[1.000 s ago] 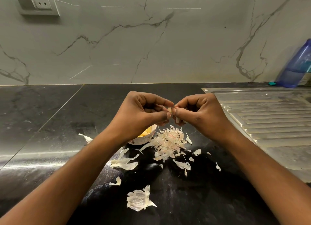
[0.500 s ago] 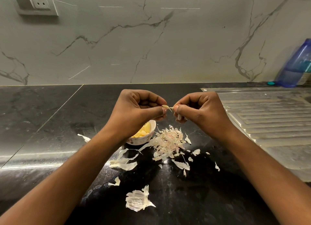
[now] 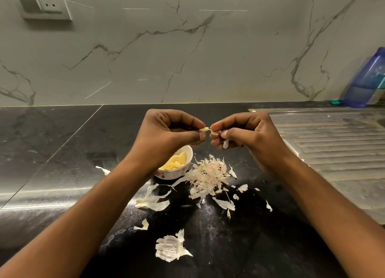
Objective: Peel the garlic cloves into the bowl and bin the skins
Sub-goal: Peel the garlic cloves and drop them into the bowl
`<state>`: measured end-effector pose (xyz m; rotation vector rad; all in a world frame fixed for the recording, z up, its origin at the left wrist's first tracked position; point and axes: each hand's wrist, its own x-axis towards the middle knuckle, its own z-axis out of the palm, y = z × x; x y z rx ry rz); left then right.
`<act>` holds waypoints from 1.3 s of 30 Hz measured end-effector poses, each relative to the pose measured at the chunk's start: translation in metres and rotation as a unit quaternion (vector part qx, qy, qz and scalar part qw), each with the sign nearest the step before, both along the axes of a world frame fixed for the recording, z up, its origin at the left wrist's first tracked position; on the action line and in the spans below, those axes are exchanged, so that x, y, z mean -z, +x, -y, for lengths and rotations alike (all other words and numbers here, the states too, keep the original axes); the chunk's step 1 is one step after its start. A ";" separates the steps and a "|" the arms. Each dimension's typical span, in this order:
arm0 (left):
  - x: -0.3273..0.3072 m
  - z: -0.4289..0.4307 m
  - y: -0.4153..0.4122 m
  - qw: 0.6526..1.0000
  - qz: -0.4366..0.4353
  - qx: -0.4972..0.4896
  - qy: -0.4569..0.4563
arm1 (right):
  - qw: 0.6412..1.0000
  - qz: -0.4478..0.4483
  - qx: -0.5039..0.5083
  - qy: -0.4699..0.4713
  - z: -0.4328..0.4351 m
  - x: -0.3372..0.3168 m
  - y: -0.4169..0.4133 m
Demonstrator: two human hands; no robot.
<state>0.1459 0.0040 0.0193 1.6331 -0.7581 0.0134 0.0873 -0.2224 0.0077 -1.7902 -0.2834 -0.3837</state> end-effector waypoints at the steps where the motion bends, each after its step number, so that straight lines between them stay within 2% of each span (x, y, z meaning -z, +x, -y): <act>1: 0.000 0.000 0.000 1.000 0.000 -0.001 0.001 | 1.000 -0.008 -0.003 -0.001 0.000 0.000 0.000; 11: -0.001 0.002 -0.003 1.000 0.007 0.004 0.025 | 0.999 -0.016 -0.001 -0.038 -0.005 0.000 0.000; 20: -0.004 0.001 -0.004 1.000 -0.007 0.010 0.022 | 0.999 -0.020 -0.004 -0.033 -0.005 -0.001 -0.001; 32: -0.003 0.002 -0.007 0.996 -0.069 0.055 -0.019 | 0.998 -0.012 -0.017 0.065 -0.011 0.006 0.002; 39: -0.002 0.001 -0.003 1.000 -0.008 -0.017 -0.008 | 0.997 -0.013 0.027 0.073 -0.008 0.004 0.005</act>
